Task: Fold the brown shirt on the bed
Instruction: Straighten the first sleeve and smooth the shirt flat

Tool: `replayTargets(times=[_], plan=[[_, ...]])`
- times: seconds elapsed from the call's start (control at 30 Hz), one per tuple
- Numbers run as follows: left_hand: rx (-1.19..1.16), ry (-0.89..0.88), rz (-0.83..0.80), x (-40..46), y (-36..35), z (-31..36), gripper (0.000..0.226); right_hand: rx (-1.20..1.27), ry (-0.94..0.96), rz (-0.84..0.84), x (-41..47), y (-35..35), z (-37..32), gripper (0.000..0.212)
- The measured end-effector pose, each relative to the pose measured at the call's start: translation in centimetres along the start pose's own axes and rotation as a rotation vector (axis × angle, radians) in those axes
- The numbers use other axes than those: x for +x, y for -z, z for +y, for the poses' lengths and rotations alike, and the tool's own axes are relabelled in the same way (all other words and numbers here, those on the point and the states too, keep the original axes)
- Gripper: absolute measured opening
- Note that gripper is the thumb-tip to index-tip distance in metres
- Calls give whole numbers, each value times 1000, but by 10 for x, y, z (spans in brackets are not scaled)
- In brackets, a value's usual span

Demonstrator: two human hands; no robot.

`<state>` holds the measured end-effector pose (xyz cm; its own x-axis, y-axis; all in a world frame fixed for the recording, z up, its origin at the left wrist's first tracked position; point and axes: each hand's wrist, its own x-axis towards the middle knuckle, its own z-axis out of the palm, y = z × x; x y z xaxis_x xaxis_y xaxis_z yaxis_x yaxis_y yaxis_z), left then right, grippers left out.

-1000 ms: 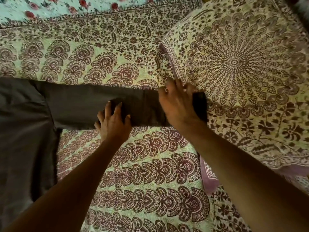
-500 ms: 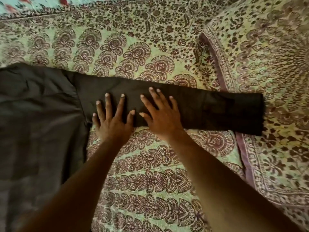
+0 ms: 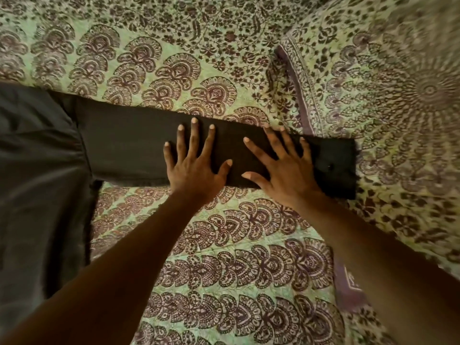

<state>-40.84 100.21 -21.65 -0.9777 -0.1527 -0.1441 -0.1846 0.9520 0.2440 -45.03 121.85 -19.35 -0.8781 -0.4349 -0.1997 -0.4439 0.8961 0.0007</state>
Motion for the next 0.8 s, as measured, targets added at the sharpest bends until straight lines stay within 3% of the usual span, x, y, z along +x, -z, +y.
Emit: replayTargets(times=[0.2,0.33,0.43,0.53,0.6,0.63,0.73,0.8], plan=[[29,-26,10,2,-8,17,93,85,-59,58,-5,-3,13,66],[52,-18,41,2,-9,17,92,101,58,120,-8,-7,1,63],[33,-6,-46,6,-2,15,92,115,-66,78,-13,-7,6,60],[-267,6,-140,13,12,7,81,90,-184,3,-10,4,1,73],[-579,47,-106,11,21,-2,71,96,-187,23,-8,11,-11,78],[-586,52,-65,7,24,-8,68,104,-153,52,-9,11,-16,74],[-178,3,-7,-12,22,-23,73,157,-68,71,-17,-1,-25,60],[-108,-35,-42,-15,25,-31,76,187,-125,68,-21,-4,-24,57]])
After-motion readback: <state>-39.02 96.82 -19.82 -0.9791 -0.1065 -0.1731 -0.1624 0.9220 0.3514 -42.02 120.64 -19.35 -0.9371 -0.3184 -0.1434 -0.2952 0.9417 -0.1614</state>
